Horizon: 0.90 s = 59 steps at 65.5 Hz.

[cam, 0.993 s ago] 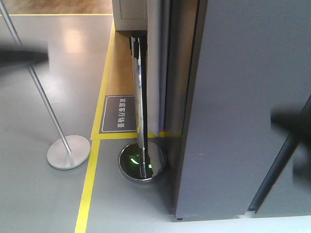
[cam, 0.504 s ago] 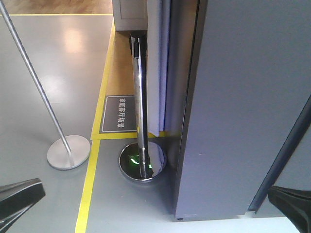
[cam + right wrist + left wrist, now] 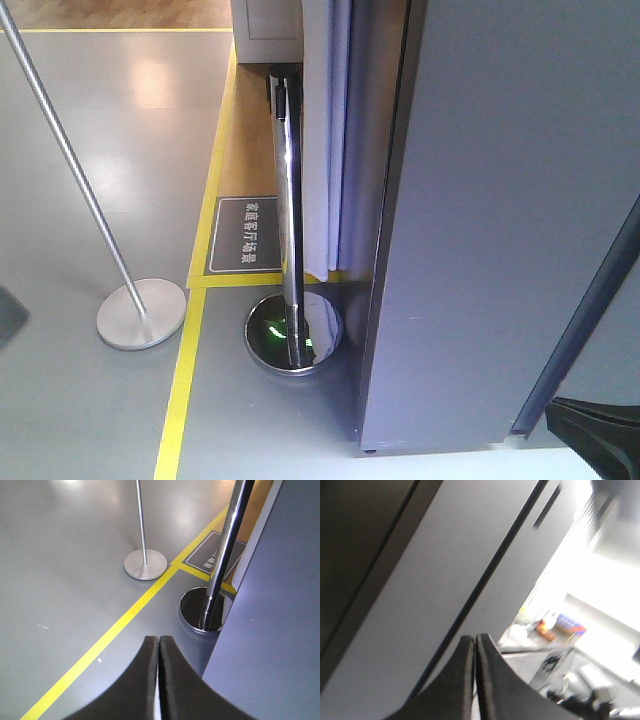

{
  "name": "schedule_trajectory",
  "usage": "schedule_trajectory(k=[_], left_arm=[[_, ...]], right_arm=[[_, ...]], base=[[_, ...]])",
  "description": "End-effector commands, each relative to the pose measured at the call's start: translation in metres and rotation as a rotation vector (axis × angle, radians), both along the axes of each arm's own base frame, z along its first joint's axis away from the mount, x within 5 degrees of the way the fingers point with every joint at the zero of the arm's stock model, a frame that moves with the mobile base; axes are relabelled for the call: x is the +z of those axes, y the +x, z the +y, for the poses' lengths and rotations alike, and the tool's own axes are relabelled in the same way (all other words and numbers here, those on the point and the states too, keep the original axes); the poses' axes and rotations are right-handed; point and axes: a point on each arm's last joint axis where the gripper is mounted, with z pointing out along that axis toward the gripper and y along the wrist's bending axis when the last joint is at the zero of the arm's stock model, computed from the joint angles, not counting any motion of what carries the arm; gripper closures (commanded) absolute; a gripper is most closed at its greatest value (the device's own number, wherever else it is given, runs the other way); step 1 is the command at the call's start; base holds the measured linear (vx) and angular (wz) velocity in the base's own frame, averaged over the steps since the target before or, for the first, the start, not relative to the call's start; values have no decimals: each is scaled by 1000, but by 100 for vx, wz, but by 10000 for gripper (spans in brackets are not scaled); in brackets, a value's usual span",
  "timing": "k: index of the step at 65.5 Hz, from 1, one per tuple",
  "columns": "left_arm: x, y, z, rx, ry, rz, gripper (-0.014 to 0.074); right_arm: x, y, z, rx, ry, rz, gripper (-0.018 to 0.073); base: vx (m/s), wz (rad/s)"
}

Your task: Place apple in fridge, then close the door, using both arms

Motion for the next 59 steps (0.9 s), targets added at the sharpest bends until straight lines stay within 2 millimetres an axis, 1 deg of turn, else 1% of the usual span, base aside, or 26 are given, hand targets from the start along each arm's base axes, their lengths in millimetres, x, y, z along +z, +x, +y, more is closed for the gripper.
schedule_trajectory(k=[1, 12, 17, 31, 38, 44, 51, 55, 59], left_arm=[[14, -3, 0, -40, -97, -31, 605], [15, -5, -2, -73, -97, -41, 605], [17, -4, 1, -50, -146, -40, 605], [39, -5, 17, -45, -528, -75, 605], [44, -6, 22, -51, -628, -86, 605], [43, -5, 22, -43, -613, -81, 605], [38, -3, 21, -4, -553, -83, 605], [36, -2, 21, 42, -478, -134, 605], [36, -3, 20, 127, -328, -255, 605]], right_arm=[[11, 3, 0, -22, 33, -49, 565], [11, 3, 0, -22, 33, -49, 565], [11, 3, 0, -22, 33, -49, 565], [11, 3, 0, -22, 33, -49, 565], [11, 3, 0, -22, 33, -49, 565], [11, 3, 0, -22, 33, -49, 565], [11, 3, 0, -22, 33, -49, 565], [11, 3, 0, -22, 33, -49, 565], [11, 3, 0, -22, 33, -49, 565]], base=[[0, 0], [0, 0], [0, 0], [0, 0], [0, 0], [0, 0], [0, 0], [0, 0], [0, 0]])
